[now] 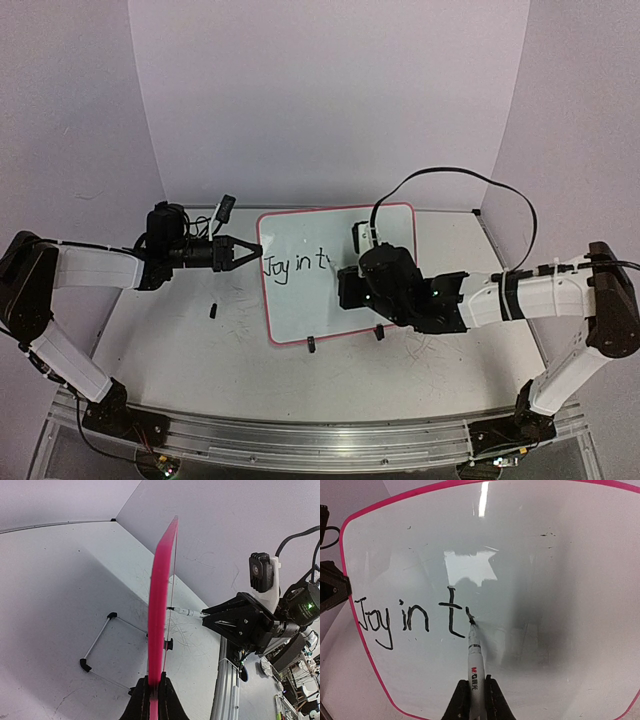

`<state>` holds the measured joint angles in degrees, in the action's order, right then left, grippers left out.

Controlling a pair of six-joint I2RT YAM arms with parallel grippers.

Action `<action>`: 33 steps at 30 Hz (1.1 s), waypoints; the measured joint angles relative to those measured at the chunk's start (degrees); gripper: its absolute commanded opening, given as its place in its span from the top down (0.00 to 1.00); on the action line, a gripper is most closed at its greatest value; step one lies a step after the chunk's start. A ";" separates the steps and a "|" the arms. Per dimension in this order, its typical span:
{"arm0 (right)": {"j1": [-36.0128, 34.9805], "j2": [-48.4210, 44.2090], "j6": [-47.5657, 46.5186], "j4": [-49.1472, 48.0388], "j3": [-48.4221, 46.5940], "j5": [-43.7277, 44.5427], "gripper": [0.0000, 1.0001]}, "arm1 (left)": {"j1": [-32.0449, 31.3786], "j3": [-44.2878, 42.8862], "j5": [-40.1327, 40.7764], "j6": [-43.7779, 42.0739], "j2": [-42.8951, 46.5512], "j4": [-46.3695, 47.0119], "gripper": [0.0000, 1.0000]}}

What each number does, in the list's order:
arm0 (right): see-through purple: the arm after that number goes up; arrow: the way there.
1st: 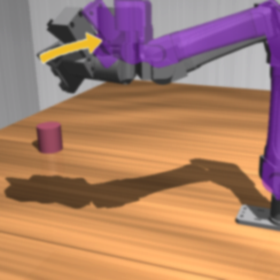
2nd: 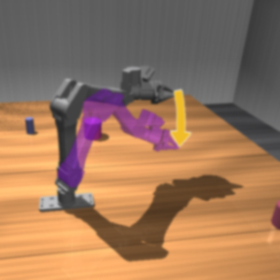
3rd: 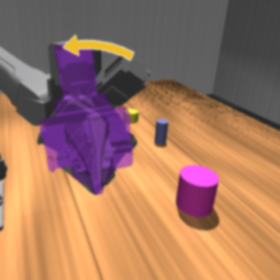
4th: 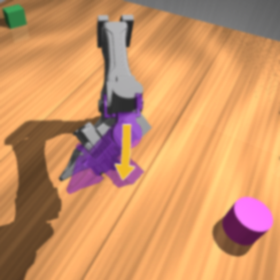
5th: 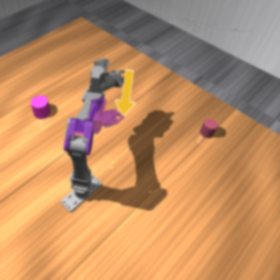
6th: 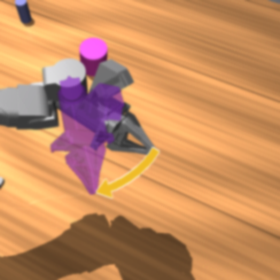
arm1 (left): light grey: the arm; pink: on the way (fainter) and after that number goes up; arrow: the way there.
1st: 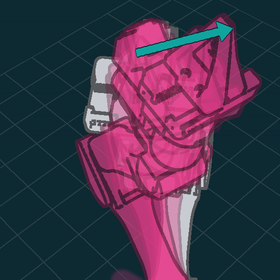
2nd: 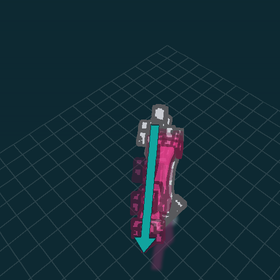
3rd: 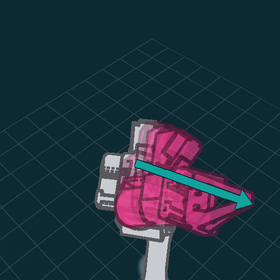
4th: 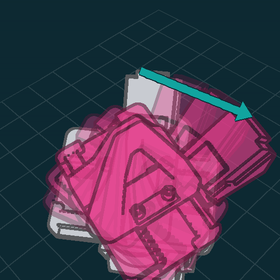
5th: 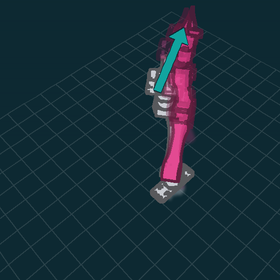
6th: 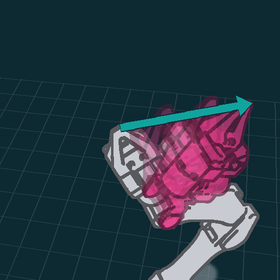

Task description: Write a sentence on the whiteboard

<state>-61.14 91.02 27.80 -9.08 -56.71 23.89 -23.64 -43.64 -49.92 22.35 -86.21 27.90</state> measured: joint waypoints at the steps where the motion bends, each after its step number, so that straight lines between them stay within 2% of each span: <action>1: -0.02 0.00 0.11 0.01 0.11 -0.03 1.00 | 0.00 0.00 0.02 0.00 0.00 -0.01 1.00; 33: -0.16 -0.46 0.36 -0.46 0.64 3.49 1.00 | 0.00 -0.13 0.13 -0.04 0.00 -0.63 1.00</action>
<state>-61.30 90.56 28.16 -9.54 -56.07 27.38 -23.64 -43.77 -49.79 22.31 -86.21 27.27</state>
